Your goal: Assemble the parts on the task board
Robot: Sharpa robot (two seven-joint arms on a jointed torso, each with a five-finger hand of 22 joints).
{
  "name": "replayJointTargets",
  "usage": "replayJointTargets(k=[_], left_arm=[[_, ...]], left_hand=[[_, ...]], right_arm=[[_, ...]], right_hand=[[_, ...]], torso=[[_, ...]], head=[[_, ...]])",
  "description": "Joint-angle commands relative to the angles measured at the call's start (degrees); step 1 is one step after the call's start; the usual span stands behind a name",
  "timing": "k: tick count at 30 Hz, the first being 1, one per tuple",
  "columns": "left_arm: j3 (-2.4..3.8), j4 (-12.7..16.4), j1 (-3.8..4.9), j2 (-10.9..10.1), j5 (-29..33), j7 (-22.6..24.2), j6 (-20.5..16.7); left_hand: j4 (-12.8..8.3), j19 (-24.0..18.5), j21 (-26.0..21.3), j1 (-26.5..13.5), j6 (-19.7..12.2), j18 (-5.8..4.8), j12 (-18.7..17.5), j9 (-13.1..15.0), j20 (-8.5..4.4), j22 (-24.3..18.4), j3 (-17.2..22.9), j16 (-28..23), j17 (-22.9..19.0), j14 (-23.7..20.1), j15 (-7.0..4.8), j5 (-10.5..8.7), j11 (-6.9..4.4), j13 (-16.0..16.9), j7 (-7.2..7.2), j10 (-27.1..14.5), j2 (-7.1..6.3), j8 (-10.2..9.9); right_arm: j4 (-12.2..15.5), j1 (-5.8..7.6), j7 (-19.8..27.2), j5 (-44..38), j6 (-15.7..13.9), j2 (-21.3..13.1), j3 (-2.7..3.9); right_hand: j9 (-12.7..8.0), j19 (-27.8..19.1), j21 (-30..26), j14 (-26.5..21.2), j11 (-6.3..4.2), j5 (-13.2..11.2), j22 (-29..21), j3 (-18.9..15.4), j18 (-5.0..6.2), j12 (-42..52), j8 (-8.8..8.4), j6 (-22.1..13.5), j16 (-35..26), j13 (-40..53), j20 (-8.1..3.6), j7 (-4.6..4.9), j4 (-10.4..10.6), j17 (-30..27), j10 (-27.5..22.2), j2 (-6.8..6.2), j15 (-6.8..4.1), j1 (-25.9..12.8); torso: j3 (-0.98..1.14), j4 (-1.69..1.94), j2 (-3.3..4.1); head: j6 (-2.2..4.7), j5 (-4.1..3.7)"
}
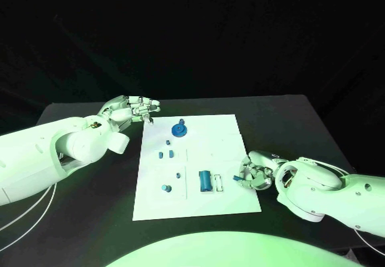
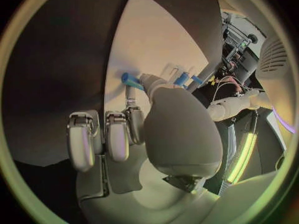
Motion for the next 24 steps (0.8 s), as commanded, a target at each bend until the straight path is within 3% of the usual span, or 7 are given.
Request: replayJointTargets(k=[1,10,14,17,24], left_arm=[[0.03,0.18,0.03,0.11,0.24,0.14,0.91],[0.03,0.23,0.03,0.21,0.24,0.06,0.91],[0.03,0.28,0.03,0.17,0.23,0.02,0.90],[0.03,0.31,0.03,0.14,0.23,0.00,0.91],[0.03,0.39,0.04,0.06,0.23,-0.06,0.95]], left_hand=[[0.20,0.44,-0.27,-0.13,-0.21,0.87,0.16,0.06,-0.11,-0.06,-0.05,-0.08,-0.06,-0.02,0.29,0.23,-0.07,-0.06,1.51,-0.38,0.46,0.24],[0.20,0.44,-0.27,-0.13,-0.21,0.87,0.16,0.06,-0.11,-0.06,-0.05,-0.08,-0.06,-0.02,0.29,0.23,-0.07,-0.06,1.51,-0.38,0.46,0.24],[0.20,0.44,-0.27,-0.13,-0.21,0.87,0.16,0.06,-0.11,-0.06,-0.05,-0.08,-0.06,-0.02,0.29,0.23,-0.07,-0.06,1.51,-0.38,0.46,0.24],[0.20,0.44,-0.27,-0.13,-0.21,0.87,0.16,0.06,-0.11,-0.06,-0.05,-0.08,-0.06,-0.02,0.29,0.23,-0.07,-0.06,1.51,-0.38,0.46,0.24],[0.20,0.44,-0.27,-0.13,-0.21,0.87,0.16,0.06,-0.11,-0.06,-0.05,-0.08,-0.06,-0.02,0.29,0.23,-0.07,-0.06,1.51,-0.38,0.46,0.24]], right_arm=[[1.50,0.74,-0.10,7.31,-1.55,0.03,0.00],[2.69,1.80,0.96,16.46,-2.93,2.14,0.01],[2.42,1.80,0.90,17.95,-3.14,3.14,0.01],[2.12,1.77,0.73,18.43,-3.05,3.76,0.01],[1.16,1.53,-0.05,18.88,-2.00,5.24,0.01]], right_hand=[[1.06,5.70,0.44,4.86,-0.42,0.19,14.83,8.37,-1.07,-0.04,0.61,-0.52,0.17,8.39,-0.27,-0.12,-7.38,9.07,1.80,-0.05,-0.37,-2.28],[1.87,5.73,0.53,4.87,-0.32,1.57,14.86,9.83,-1.08,0.06,0.64,-0.91,0.17,8.51,-0.24,0.02,-6.31,9.10,1.93,0.21,-0.28,-8.04],[1.99,5.68,0.37,4.85,-0.27,1.45,14.81,9.74,-1.05,-0.02,0.57,-0.87,0.13,8.49,-0.21,0.06,-5.93,9.00,1.92,-0.07,-0.24,-9.78],[2.16,5.66,0.33,4.87,-0.29,3.58,14.80,9.37,-1.04,-0.02,0.55,-0.75,0.16,8.52,-0.21,0.04,-5.92,9.09,1.95,-0.25,-0.26,-11.06],[2.27,5.65,0.30,4.87,-0.24,3.30,14.79,8.19,-1.04,0.07,0.51,-0.45,0.15,8.60,-0.18,0.08,-5.17,9.09,2.01,-0.49,-0.21,-13.27]], torso=[[0.02,-0.03,0.01],[0.03,0.05,0.06],[-0.02,0.01,0.07],[0.02,0.00,0.06],[0.04,0.02,0.05]], head=[[0.09,-0.08],[0.00,-0.18],[-0.13,-0.10],[-0.22,-0.09],[-0.33,0.07]])
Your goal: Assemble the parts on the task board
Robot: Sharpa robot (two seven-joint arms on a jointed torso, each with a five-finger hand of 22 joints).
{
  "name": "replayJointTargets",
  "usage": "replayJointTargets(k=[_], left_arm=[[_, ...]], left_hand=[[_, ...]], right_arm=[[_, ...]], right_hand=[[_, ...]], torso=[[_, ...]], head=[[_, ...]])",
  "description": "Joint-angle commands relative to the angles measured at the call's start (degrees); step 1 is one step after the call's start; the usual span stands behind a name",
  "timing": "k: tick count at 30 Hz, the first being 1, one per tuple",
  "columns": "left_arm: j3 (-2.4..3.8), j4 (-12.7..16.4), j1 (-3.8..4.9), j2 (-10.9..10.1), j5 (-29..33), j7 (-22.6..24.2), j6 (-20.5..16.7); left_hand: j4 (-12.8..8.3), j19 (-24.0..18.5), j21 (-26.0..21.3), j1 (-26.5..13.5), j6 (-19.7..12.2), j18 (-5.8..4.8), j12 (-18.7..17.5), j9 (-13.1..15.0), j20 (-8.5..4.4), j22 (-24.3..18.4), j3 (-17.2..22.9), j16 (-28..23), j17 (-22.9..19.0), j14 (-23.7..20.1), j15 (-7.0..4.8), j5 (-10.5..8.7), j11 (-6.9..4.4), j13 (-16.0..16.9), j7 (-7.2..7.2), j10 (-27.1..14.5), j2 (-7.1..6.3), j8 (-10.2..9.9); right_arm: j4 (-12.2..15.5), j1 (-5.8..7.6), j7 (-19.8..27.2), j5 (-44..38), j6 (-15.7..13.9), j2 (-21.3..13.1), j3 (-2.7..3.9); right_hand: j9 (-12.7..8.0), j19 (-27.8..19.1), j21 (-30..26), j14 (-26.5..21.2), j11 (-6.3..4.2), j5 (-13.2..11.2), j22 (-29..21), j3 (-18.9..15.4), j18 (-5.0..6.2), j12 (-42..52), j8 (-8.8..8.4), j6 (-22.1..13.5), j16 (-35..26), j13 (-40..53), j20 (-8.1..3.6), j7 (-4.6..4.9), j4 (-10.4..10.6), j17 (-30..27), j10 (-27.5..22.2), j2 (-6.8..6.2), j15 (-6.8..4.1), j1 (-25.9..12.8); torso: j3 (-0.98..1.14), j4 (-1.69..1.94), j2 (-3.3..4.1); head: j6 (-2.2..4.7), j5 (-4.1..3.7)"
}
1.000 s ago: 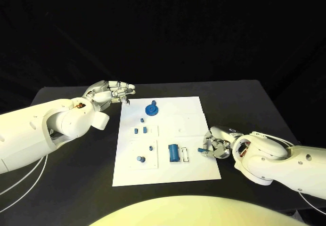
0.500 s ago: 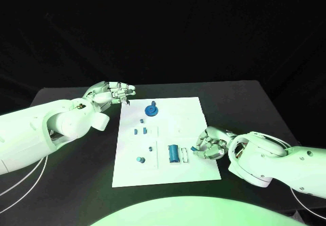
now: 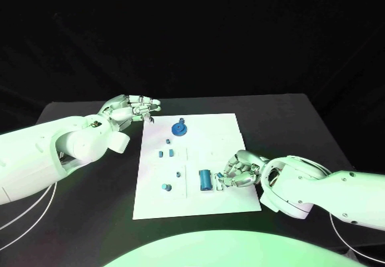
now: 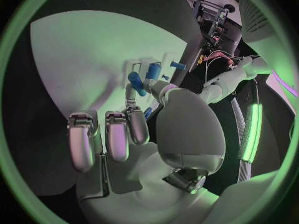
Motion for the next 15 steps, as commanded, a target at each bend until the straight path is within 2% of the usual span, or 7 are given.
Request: replayJointTargets(k=[1,15], left_arm=[[0.04,0.21,0.04,0.02,0.23,0.16,0.90],[0.04,0.23,0.04,-0.03,0.23,-0.03,1.06]], left_hand=[[0.21,0.44,-0.27,-0.12,-0.21,0.86,0.16,0.06,-0.11,-0.07,-0.05,-0.08,-0.07,-0.02,0.29,0.23,-0.07,-0.07,1.51,-0.38,0.46,0.25],[0.24,0.49,-0.33,-0.10,-0.26,0.86,0.27,0.05,-0.12,-0.12,-0.03,-0.07,-0.09,-0.02,0.29,0.22,-0.06,-0.11,1.52,-0.42,0.50,0.38]], right_arm=[[-0.47,-0.26,-0.21,1.66,0.79,0.60,-0.01],[-2.58,-0.81,-0.74,0.25,1.49,2.44,-0.01]], right_hand=[[-0.13,5.66,-0.07,4.86,-0.24,-0.69,14.76,-0.69,-1.04,0.05,0.08,0.35,0.15,8.60,-0.18,-0.09,0.19,9.08,2.01,-0.02,-0.22,-1.01],[-0.05,5.62,-0.19,4.85,-0.25,-0.67,14.72,-2.22,-1.01,0.17,0.01,0.72,0.12,8.70,-0.19,-0.13,0.81,9.02,2.08,-0.30,-0.24,-2.67]], torso=[[0.03,-0.03,0.02],[0.04,-0.06,0.01]], head=[[-0.12,0.08],[-0.27,0.20]])
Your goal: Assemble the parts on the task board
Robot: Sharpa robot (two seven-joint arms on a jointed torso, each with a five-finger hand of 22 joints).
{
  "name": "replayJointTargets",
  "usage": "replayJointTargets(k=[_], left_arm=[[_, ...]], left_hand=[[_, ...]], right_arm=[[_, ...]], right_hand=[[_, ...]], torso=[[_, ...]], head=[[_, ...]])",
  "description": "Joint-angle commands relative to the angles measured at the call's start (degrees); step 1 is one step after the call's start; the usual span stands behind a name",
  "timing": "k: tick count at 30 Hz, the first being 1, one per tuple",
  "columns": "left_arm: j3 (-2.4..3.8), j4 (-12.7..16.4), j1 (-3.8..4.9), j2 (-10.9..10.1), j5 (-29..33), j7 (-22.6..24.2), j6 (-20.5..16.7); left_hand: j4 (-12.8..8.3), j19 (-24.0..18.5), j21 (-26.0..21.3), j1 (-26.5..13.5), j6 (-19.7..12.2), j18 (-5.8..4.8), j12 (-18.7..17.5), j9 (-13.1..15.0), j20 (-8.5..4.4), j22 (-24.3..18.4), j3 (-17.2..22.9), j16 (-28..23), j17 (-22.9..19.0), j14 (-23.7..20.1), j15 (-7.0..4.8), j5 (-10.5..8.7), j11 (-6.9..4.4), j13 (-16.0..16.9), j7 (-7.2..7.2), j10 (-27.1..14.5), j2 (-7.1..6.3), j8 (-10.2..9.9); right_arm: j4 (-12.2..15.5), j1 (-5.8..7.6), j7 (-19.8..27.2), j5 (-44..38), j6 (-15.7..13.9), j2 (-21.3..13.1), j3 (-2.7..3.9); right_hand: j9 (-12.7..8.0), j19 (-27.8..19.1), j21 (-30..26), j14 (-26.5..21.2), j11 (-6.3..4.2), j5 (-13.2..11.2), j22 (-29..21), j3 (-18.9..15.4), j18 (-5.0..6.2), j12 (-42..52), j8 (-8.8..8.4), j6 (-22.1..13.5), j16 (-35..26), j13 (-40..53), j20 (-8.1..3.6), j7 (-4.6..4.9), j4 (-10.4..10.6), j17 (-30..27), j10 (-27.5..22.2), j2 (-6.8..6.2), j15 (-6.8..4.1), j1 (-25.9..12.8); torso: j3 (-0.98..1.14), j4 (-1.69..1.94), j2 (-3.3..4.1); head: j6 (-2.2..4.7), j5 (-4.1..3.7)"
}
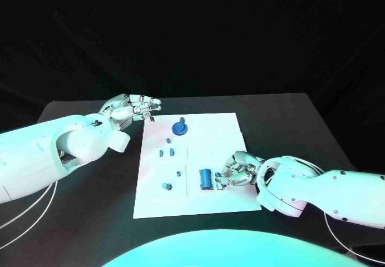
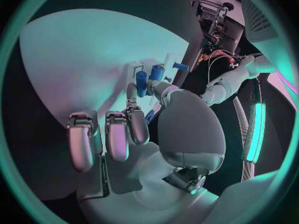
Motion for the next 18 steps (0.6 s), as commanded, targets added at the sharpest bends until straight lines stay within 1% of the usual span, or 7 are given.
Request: replayJointTargets(k=[1,5,8,12,18], left_arm=[[0.04,0.17,0.03,0.03,0.23,0.12,0.98],[0.04,0.16,0.03,0.04,0.23,0.05,1.07],[0.04,0.16,0.03,0.05,0.23,0.01,1.12],[0.04,0.16,0.03,0.04,0.23,-0.05,1.19],[0.04,0.15,0.03,0.01,0.22,-0.11,1.22]], left_hand=[[0.24,0.27,-0.33,-0.10,-0.26,0.87,0.27,0.05,0.10,-0.06,-0.03,-0.06,-0.09,-0.02,0.29,0.22,-0.06,-0.06,1.52,-0.42,0.50,0.38],[0.24,0.27,-0.33,-0.10,-0.26,0.87,0.27,0.05,0.10,-0.06,-0.03,-0.06,-0.09,-0.02,0.29,0.22,-0.06,-0.06,1.52,-0.42,0.50,0.38],[0.24,0.27,-0.33,-0.10,-0.26,0.87,0.27,0.05,0.10,-0.06,-0.03,-0.06,-0.09,-0.02,0.29,0.22,-0.06,-0.06,1.52,-0.42,0.50,0.38],[0.24,0.27,-0.33,-0.10,-0.26,0.87,0.27,0.05,0.10,-0.06,-0.03,-0.06,-0.09,-0.02,0.29,0.22,-0.06,-0.06,1.52,-0.42,0.50,0.38],[0.33,0.29,-0.36,-0.16,-0.29,0.86,0.32,0.05,0.11,-0.09,-0.04,-0.06,-0.10,-0.03,0.30,0.20,-0.05,-0.08,1.53,-0.44,0.53,0.43]], right_arm=[[-0.31,-0.19,-0.49,-1.08,1.56,0.17,-0.03],[-0.56,-0.22,-0.79,-1.91,1.97,0.20,-0.03],[-0.72,-0.24,-1.02,-2.58,2.06,0.27,-0.03],[-0.93,-0.25,-1.21,-3.22,2.26,0.41,-0.03],[-0.86,-0.35,-1.08,-3.46,2.52,0.69,-0.03]], right_hand=[[-0.08,5.62,-0.20,4.85,-0.25,0.24,14.73,-0.36,-1.01,0.22,-0.20,0.42,0.12,8.73,-0.19,0.16,-0.01,9.04,2.10,-0.13,-0.25,-0.59],[-0.02,5.63,-0.17,4.85,-0.29,-0.06,14.74,-0.85,-1.02,0.35,-0.12,0.64,0.12,8.81,-0.20,0.10,0.16,9.05,2.15,-0.24,-0.26,-0.95],[-0.01,5.61,-0.20,4.85,-0.30,-0.11,14.73,-0.92,-1.01,0.39,-0.10,0.68,0.13,8.83,-0.20,0.08,0.18,9.06,2.16,-0.23,-0.27,-1.00],[0.02,5.65,-0.09,4.85,-0.32,-0.17,14.76,-1.01,-1.03,0.50,-0.05,0.79,0.13,8.89,-0.21,0.04,0.23,9.08,2.20,-0.18,-0.28,-1.06],[0.07,5.63,-0.15,4.86,-0.38,-0.33,14.75,-1.27,-1.02,0.64,0.04,0.96,0.15,8.97,-0.23,-0.02,0.31,9.13,2.25,-0.22,-0.31,-1.22]], torso=[[0.00,-0.04,0.01],[-0.02,-0.05,-0.01],[0.02,-0.02,-0.02],[0.02,0.01,-0.01],[0.01,-0.02,0.01]], head=[[-0.10,-0.01],[-0.11,0.00],[-0.13,-0.04],[-0.19,-0.09],[-0.19,-0.04]])
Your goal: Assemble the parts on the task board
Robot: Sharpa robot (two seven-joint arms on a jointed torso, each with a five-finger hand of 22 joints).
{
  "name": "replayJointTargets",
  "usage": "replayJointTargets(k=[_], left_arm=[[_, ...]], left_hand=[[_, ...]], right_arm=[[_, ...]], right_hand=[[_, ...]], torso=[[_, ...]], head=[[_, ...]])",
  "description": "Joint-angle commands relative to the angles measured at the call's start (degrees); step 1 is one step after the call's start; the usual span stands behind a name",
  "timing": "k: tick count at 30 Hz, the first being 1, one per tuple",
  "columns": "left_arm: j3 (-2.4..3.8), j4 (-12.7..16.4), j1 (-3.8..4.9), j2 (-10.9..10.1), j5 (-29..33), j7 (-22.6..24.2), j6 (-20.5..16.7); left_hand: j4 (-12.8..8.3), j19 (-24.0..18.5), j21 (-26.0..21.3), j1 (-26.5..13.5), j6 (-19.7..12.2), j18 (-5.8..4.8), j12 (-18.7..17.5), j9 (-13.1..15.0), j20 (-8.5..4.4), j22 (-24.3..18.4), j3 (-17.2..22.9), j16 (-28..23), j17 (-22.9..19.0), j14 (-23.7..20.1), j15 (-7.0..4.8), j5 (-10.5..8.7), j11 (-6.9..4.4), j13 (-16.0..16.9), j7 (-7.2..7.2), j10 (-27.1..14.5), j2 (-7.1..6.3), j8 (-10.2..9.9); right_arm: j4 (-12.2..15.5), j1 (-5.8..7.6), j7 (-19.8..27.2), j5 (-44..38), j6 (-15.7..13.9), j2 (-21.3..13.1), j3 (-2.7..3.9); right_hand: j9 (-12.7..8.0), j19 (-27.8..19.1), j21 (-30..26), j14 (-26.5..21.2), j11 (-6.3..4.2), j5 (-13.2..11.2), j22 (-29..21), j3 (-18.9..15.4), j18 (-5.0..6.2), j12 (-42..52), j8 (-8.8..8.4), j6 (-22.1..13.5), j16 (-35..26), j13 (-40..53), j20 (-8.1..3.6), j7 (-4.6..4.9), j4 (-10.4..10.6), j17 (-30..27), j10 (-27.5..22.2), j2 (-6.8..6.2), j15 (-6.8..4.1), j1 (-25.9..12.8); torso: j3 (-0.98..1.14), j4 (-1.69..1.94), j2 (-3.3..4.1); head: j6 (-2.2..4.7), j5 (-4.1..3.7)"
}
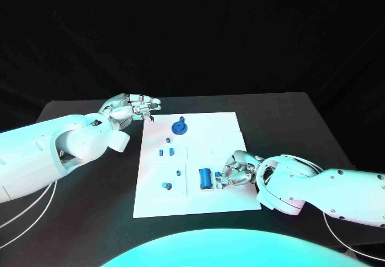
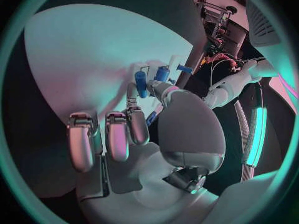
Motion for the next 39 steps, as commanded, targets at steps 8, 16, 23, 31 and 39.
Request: replayJointTargets(k=[8,16,23,31,39], left_arm=[[0.04,0.11,0.03,0.03,0.19,0.03,1.07],[0.04,0.10,0.03,0.01,0.17,-0.06,1.15],[0.04,0.04,0.03,-0.03,0.17,-0.19,1.20],[0.04,-0.04,0.03,-0.03,0.40,-0.58,1.28],[0.03,-0.09,0.03,0.01,0.46,-0.73,1.26]], left_hand=[[0.33,0.29,-0.36,-0.16,-0.29,0.86,0.32,0.05,0.11,-0.09,-0.04,-0.06,-0.05,-0.03,0.30,0.20,-0.05,-0.09,1.53,-0.44,0.53,0.20],[0.33,0.29,-0.36,-0.16,-0.29,0.86,0.32,0.05,0.11,-0.09,-0.04,-0.06,-0.05,-0.03,0.30,0.20,-0.05,-0.09,1.53,-0.44,0.53,0.20],[0.39,0.30,-0.41,-0.20,-0.32,0.86,0.38,0.04,0.11,-0.13,-0.05,-0.06,-0.06,-0.04,0.30,0.18,-0.05,-0.11,1.53,-0.46,0.54,0.27],[0.95,0.29,-0.64,-0.69,-0.40,0.83,0.51,0.02,0.18,-0.29,-0.10,-0.04,-0.10,-0.09,0.38,0.16,-0.01,-0.18,1.56,-0.55,0.78,0.43],[1.00,0.30,-0.67,-0.70,-0.41,0.84,0.53,0.02,0.19,-0.32,-0.08,-0.04,-0.10,-0.09,0.38,0.16,-0.02,-0.19,1.55,-0.56,0.85,0.46]], right_arm=[[0.34,-0.23,0.12,-1.35,1.47,0.30,-0.05],[0.44,-0.25,0.20,-1.33,1.75,0.17,-0.05],[0.85,-0.25,0.69,-1.40,1.61,-0.06,-0.05],[1.32,-0.25,0.85,-1.63,1.47,-0.62,-0.05],[1.94,-0.25,0.76,-1.84,1.34,-1.24,-0.04]], right_hand=[[0.04,5.63,-0.17,4.85,-0.41,-0.70,14.75,-1.13,-1.02,0.23,0.11,0.53,0.13,9.03,-0.27,0.10,0.51,9.05,2.28,-0.36,-0.37,-1.30],[0.03,5.62,-0.21,4.86,-0.39,-1.05,14.74,-2.94,-1.01,0.30,-0.03,0.73,0.14,9.12,-0.29,0.12,2.31,9.12,2.33,-0.25,-0.36,-3.33],[0.17,5.65,-0.08,4.88,-0.45,3.91,14.78,-6.90,-1.04,0.40,-0.10,0.94,0.17,9.26,-0.34,0.04,4.55,9.22,2.41,-0.84,-0.41,-6.23],[0.21,5.64,-0.14,4.88,-0.50,4.09,14.76,-8.15,-1.02,0.46,-0.12,1.00,0.17,9.31,-0.37,-0.02,4.65,9.25,2.45,-0.73,-0.44,-7.11],[0.22,5.67,-0.03,4.90,-0.52,4.15,14.79,-8.28,-1.05,0.60,-0.11,1.06,0.21,9.39,-0.38,-0.05,4.65,9.37,2.50,-0.53,-0.45,-7.21]], torso=[[-0.02,0.02,0.00],[-0.03,0.01,0.00],[0.02,0.01,0.01],[0.00,-0.01,-0.01],[-0.02,-0.04,0.00]], head=[[-0.01,0.09],[-0.01,0.08],[-0.01,0.11],[-0.01,0.16],[-0.01,0.09]])
